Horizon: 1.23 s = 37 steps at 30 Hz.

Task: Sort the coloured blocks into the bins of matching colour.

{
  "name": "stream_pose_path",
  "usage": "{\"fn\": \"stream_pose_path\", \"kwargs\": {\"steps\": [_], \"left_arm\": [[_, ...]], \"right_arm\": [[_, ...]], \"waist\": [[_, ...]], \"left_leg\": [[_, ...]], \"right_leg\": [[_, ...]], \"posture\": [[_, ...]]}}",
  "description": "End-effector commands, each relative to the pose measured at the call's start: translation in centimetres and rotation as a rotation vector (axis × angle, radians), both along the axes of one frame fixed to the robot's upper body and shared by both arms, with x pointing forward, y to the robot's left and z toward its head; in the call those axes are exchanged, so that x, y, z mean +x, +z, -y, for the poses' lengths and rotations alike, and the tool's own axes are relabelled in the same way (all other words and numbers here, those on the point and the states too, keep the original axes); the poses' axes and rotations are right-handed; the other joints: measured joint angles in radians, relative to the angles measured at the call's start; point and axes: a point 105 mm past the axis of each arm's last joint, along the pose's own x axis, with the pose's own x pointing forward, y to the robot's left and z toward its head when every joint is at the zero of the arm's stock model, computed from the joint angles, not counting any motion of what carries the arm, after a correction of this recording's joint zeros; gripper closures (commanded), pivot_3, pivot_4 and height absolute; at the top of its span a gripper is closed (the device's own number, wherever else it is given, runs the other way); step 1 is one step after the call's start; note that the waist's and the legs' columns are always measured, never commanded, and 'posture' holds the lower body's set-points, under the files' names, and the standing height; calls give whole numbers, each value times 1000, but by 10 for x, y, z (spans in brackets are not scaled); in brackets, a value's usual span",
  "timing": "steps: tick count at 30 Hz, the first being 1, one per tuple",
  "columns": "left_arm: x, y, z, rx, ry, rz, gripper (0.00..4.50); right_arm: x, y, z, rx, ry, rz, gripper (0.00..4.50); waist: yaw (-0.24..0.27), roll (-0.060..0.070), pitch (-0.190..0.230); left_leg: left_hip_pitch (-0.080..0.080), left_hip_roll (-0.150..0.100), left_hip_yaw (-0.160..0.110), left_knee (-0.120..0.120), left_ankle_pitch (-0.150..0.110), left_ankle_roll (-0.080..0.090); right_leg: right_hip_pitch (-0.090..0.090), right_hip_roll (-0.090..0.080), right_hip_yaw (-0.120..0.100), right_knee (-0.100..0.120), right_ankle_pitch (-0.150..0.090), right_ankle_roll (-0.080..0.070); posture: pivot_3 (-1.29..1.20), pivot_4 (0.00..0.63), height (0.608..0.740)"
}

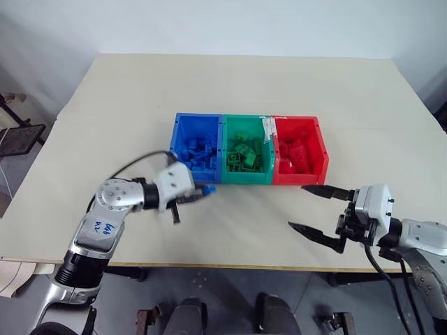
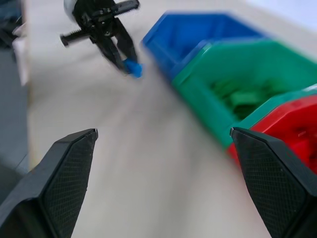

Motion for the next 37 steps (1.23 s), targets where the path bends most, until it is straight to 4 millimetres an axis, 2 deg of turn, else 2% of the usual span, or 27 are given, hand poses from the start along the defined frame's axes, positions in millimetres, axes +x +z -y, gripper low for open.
{"fn": "stream_pose_path", "kwargs": {"steps": [1, 4, 8, 10, 12, 17, 18, 21, 24, 27, 29, 32, 37], "left_arm": [[25, 39, -23, -193, 239, 106, 4174], [36, 48, -11, -279, 246, 90, 4174], [41, 42, 5, -316, 198, -8, 4174], [43, 39, 4, -334, 208, -50, 3412], [41, 39, 3, -333, 198, -65, 2859], [34, 41, -13, -319, 209, -41, 1261], [28, 42, -18, -311, 185, -16, 917], [7, 29, -44, -246, 146, -23, 39], [-13, 30, -80, -195, 140, 60, 39], [-34, 27, -95, -158, 91, 73, 39], [-42, 24, -101, -147, 76, 66, 39], [-56, 6, -106, -95, 76, 16, 39], [-56, 1, -104, -102, 91, 9, 39]], "right_arm": [[7, 23, -11, 95, -38, 101, 0], [14, 29, -13, 128, -59, 129, 0], [17, 29, -17, 113, -32, 128, 0], [18, 30, -18, 104, -21, 131, 0], [18, 31, -19, 95, -11, 134, 0], [19, 29, -22, 71, 17, 133, 0], [18, 28, -22, 63, 26, 132, 0], [19, 26, -22, 48, 47, 122, 0], [23, 20, -17, 9, 64, 114, 0], [24, 17, -12, -21, 75, 108, 0], [23, 11, -11, -61, 99, 99, 0], [22, -1, -9, -119, 143, 81, 0], [26, -1, -5, -110, 138, 78, 0]], "waist": [[2, 0, 0], [4, 0, 0], [-1, 0, 0], [-2, 0, 0], [-9, 0, 0], [-12, 0, 0], [-12, 0, 0], [-26, 0, 0], [-27, 0, 0], [-23, 0, 0], [-16, 0, 0], [-14, 0, 0], [-9, 0, 0]], "left_leg": [[0, 0, 0, 0, 0, 0], [0, -1, -1, 1, 0, 0], [0, -1, -1, 0, -1, 0], [0, -1, -1, -1, -1, 0], [0, -1, 0, -1, -1, 0], [0, 0, 0, -1, -1, -1], [0, 0, 0, -1, -1, -1], [1, 0, 0, -3, -1, -1], [1, 0, 0, -4, -1, -1], [1, 0, 1, -3, -1, -1], [1, 0, 0, -3, -1, -1], [1, 0, 1, -3, -1, 0], [1, 0, 1, -2, -1, 0]], "right_leg": [[0, 0, 0, 0, 0, 0], [0, 0, 0, 1, 0, 1], [0, 0, 0, 0, 1, 2], [-1, 0, 0, 0, 1, 2], [-1, 0, 0, 1, 1, 2], [-1, 0, 0, 1, 1, 2], [-1, 0, 0, 1, 1, 2], [-2, 0, 0, 1, 1, 2], [-2, 0, 0, 0, 1, 2], [-2, 0, 0, -1, 1, 2], [-1, 0, 0, -2, 1, 2], [0, 0, 0, -2, 1, 2], [-1, 0, 0, -1, 1, 1]], "posture": [[0, 150, 740], [0, 150, 740], [0, 150, 740], [0, 150, 740], [0, 150, 740], [0, 150, 740], [0, 150, 740], [0, 150, 740], [0, 150, 740], [0, 150, 740], [0, 150, 740], [0, 150, 740], [0, 150, 740]]}}
